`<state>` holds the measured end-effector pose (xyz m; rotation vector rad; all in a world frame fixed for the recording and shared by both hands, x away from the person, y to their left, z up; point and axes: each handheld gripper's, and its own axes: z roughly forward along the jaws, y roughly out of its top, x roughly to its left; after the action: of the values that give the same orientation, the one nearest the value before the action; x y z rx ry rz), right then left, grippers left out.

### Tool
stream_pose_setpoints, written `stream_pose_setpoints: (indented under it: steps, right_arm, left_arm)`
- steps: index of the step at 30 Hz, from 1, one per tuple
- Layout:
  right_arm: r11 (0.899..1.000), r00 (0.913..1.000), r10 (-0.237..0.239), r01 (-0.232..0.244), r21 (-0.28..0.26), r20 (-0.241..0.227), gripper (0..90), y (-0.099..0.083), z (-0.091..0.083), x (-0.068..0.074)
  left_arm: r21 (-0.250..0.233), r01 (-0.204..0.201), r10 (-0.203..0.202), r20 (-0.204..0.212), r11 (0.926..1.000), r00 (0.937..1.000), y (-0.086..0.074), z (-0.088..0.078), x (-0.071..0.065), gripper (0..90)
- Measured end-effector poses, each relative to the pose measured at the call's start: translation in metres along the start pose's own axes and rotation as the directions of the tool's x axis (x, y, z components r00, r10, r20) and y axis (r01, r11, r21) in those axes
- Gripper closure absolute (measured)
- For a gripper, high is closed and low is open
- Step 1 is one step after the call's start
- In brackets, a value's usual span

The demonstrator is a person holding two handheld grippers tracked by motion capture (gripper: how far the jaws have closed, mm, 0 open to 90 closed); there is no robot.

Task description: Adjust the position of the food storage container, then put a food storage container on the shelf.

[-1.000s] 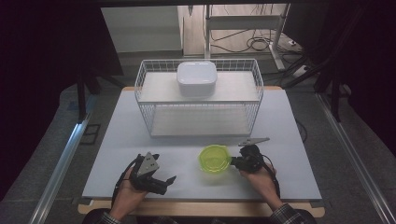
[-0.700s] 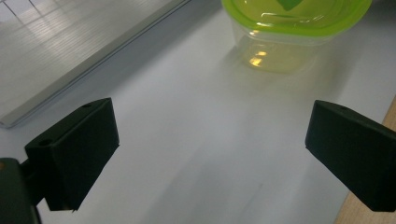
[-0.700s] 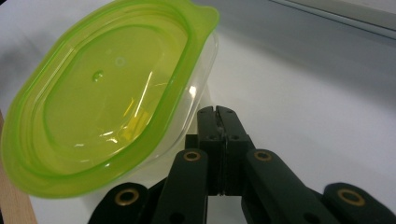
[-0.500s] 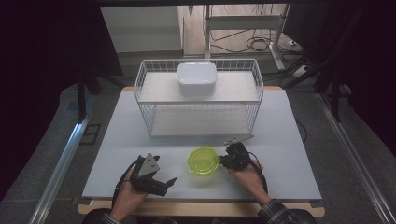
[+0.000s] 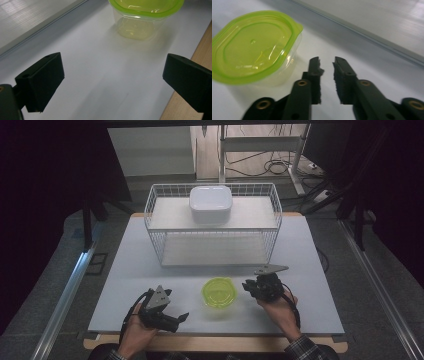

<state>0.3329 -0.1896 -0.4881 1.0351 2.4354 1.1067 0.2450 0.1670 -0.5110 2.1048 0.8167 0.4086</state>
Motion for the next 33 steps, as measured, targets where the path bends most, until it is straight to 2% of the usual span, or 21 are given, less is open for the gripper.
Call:
stream_pose_setpoints:
  steps: [1,2,3,6,7,8,10,12,14,18,23,24,27,30,31,32,33]
  right_arm:
    - [1.0,0.9998,-0.018,0.018,-0.015,0.011,63.2,-0.003,-0.007,0.001]
    - [1.0,0.9998,-0.018,0.018,-0.015,0.011,63.2,-0.003,-0.007,0.001]
    - [0.999,0.9995,-0.031,0.032,-0.03,0.004,53.8,-0.005,-0.013,0.001]
    - [0.998,0.9992,-0.039,0.039,-0.058,0.002,38.9,-0.007,-0.019,0.002]
    - [0.998,0.9992,-0.039,0.039,-0.058,0.002,38.9,-0.007,-0.019,0.002]
    - [0.997,0.9992,-0.039,0.039,-0.066,0.002,30.6,-0.01,-0.021,0.002]
    - [0.997,0.9992,-0.04,0.04,-0.067,0.001,28.3,-0.011,-0.021,0.002]
    - [0.997,0.9992,-0.04,0.04,-0.067,0.002,21.9,-0.014,-0.022,0.002]
    - [0.997,0.9998,-0.018,0.017,-0.08,-0.007,15.7,-0.016,-0.023,0.0]
    - [0.995,0.9998,-0.01,0.008,-0.095,-0.016,9.0,-0.015,-0.022,-0.001]
    - [0.996,0.9996,-0.013,0.011,-0.085,-0.025,5.2,-0.015,-0.016,0.0]
    - [0.997,0.999,-0.008,0.004,-0.083,-0.045,4.1,-0.014,-0.014,0.002]
    - [0.997,0.9986,-0.016,0.012,-0.079,-0.051,3.2,-0.011,-0.013,0.004]
    - [0.997,0.9975,0.002,-0.007,-0.079,-0.071,2.4,-0.008,-0.013,0.003]
    - [0.996,0.9951,0.035,-0.042,-0.079,-0.093,2.2,-0.006,-0.011,0.002]
    - [0.996,0.9951,0.035,-0.042,-0.079,-0.093,2.2,-0.006,-0.011,0.002]
    - [0.997,0.9935,0.052,-0.058,-0.056,-0.102,2.5,-0.002,-0.008,0.002]
  left_arm:
    - [0.001,0.001,-0.001,-0.006,1.0,1.0,-0.002,-0.001,0.001,2.9]
    - [0.001,0.001,-0.001,-0.006,1.0,1.0,-0.002,-0.001,0.001,2.7]
    - [0.001,0.001,-0.001,-0.011,1.0,0.9999,-0.003,-0.002,0.001,2.6]
    - [-0.011,0.0,0.0,-0.031,0.9999,0.9995,-0.007,-0.003,0.002,2.0]
    - [-0.011,0.0,0.0,-0.031,0.9999,0.9995,-0.007,-0.003,0.002,1.8]
    - [-0.012,0.0,-0.001,-0.036,0.9999,0.9994,-0.009,-0.004,0.002,1.8]
    - [-0.014,0.002,-0.003,-0.035,0.9999,0.9994,-0.009,-0.005,0.003,1.7]
    - [-0.016,0.004,-0.005,-0.035,0.9999,0.9994,-0.01,-0.004,0.003,1.6]
    - [-0.014,-0.004,0.004,-0.037,0.9999,0.9993,-0.009,-0.003,0.002,1.5]
    - [-0.005,-0.02,0.02,-0.039,0.9998,0.999,-0.01,-0.002,0.001,1.3]
    - [-0.008,-0.019,0.019,-0.044,0.9998,0.9989,-0.01,-0.002,0.001,1.2]
    - [-0.009,-0.018,0.018,-0.045,0.9998,0.9988,-0.01,-0.002,0.002,1.2]
    - [-0.006,-0.019,0.019,-0.045,0.9998,0.9988,-0.01,-0.001,0.001,1.2]
    - [-0.005,-0.02,0.02,-0.044,0.9998,0.9988,-0.01,-0.001,0.001,1.2]
    - [-0.002,-0.022,0.022,-0.046,0.9998,0.9987,-0.01,0.0,0.001,1.2]
    - [-0.002,-0.022,0.022,-0.046,0.9998,0.9987,-0.01,0.0,0.001,1.2]
    - [0.001,-0.024,0.024,-0.049,0.9997,0.9985,-0.01,0.0,0.001,1.2]
